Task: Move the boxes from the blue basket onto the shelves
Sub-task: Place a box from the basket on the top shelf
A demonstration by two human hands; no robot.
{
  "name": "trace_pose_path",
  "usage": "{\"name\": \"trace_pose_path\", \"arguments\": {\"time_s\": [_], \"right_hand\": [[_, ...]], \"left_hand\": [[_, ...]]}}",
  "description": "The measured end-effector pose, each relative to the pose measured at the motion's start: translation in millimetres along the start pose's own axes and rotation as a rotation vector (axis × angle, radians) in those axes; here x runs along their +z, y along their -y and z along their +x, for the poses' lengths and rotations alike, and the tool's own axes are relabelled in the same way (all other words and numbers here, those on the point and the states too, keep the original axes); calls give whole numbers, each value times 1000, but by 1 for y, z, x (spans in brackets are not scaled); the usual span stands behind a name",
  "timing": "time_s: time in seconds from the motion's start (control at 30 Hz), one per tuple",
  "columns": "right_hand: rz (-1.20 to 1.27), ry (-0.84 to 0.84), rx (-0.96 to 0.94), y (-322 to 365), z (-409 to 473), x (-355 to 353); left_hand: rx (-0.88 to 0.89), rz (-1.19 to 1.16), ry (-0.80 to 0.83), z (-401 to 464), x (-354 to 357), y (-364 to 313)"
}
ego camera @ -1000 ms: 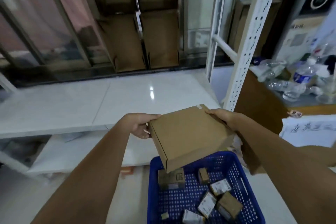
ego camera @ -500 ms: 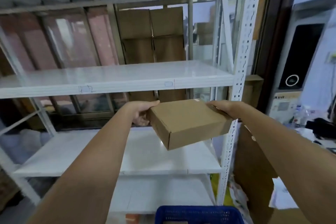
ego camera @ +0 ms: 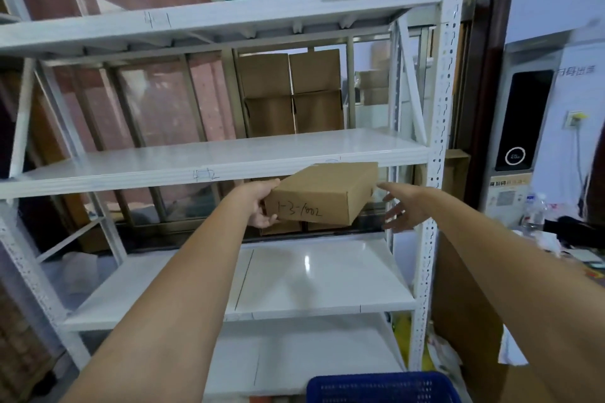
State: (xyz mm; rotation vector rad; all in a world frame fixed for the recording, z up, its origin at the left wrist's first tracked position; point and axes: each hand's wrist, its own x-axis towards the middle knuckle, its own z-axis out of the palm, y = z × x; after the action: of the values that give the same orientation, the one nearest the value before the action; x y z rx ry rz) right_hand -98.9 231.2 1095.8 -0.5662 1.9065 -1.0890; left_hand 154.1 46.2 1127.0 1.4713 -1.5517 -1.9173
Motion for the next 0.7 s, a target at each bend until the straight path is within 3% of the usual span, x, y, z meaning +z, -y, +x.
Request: {"name": "trace_pose_path", "arguments": {"time_s": [0.23,0.4,0.5,0.7], "right_hand": [[371,129,-58,5,-53,82],[432,129,-165,12,-80,111],[458,160,-213,23,-93,122],[443,179,-313,61,-108,139]], "left_hand": [[9,23,60,-50,-38,40],[42,216,172,-81,-76,48],[136,114,217,-94,-95,40],[290,7,136,-116,-117,21]]}}
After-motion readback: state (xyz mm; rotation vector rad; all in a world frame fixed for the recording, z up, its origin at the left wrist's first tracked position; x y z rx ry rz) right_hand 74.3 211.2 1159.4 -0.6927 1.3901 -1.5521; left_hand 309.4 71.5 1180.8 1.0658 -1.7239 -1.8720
